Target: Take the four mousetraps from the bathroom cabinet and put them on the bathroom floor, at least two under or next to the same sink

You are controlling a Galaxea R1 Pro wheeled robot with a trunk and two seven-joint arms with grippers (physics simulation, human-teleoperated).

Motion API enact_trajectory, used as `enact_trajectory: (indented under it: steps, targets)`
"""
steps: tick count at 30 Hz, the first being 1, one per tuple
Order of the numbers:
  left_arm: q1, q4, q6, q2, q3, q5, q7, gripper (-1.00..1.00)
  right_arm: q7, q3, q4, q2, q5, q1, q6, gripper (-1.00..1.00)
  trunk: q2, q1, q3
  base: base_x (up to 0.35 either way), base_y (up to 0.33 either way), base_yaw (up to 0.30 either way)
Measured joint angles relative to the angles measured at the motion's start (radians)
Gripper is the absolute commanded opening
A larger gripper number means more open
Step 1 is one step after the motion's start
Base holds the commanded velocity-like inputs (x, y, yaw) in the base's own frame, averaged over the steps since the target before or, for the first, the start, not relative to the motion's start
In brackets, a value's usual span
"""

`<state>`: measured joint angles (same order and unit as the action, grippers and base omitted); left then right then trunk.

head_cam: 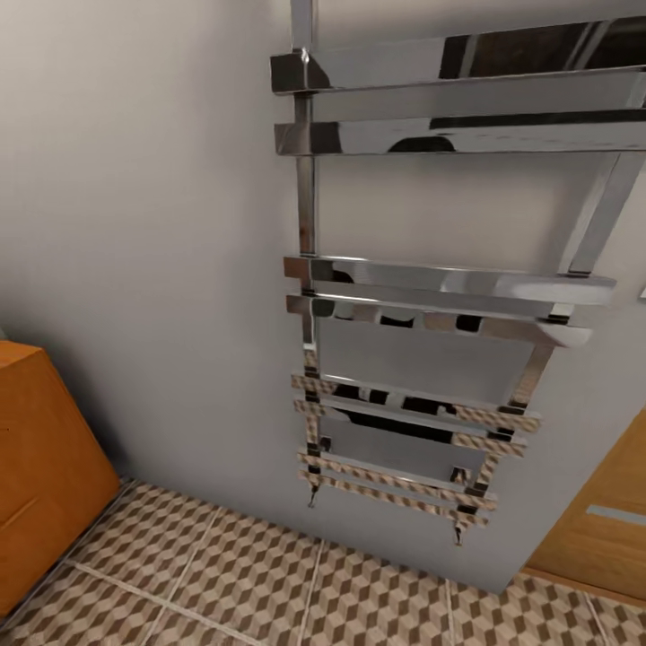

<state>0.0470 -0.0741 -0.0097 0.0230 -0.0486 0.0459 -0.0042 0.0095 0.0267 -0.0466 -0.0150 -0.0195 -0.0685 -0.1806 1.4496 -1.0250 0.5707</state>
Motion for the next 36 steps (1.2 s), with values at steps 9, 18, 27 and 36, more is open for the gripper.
enact_trajectory:
  steps: [9,18,27,36]
  targets:
    - [0.0,0.0,0.0,0.0,0.0,0.0,0.0,1.0,0.0,0.001,0.001,0.001,0.0,0.0,-0.021,1.0,0.0,0.0,0.01,0.002,-0.001,0.207]
    - [0.0,0.0,0.0,0.0,0.0,0.0,0.0,1.0,0.0,0.001,0.001,0.001,0.0,0.0,-0.021,1.0,0.0,0.0,0.02,0.0,0.0,0.208]
    - [0.0,0.0,0.0,0.001,0.0,0.0,0.0,1.0,0.0,0.001,0.001,0.001,0.0,0.0,-0.022,1.0,0.0,0.0,0.03,0.0,0.0,0.208]
    - [0.0,0.0,0.0,0.002,0.0,0.0,0.0,1.0,-0.001,0.001,0.002,0.001,0.0,0.0,-0.022,1.0,0.0,0.0,0.04,0.0,0.0,0.208]
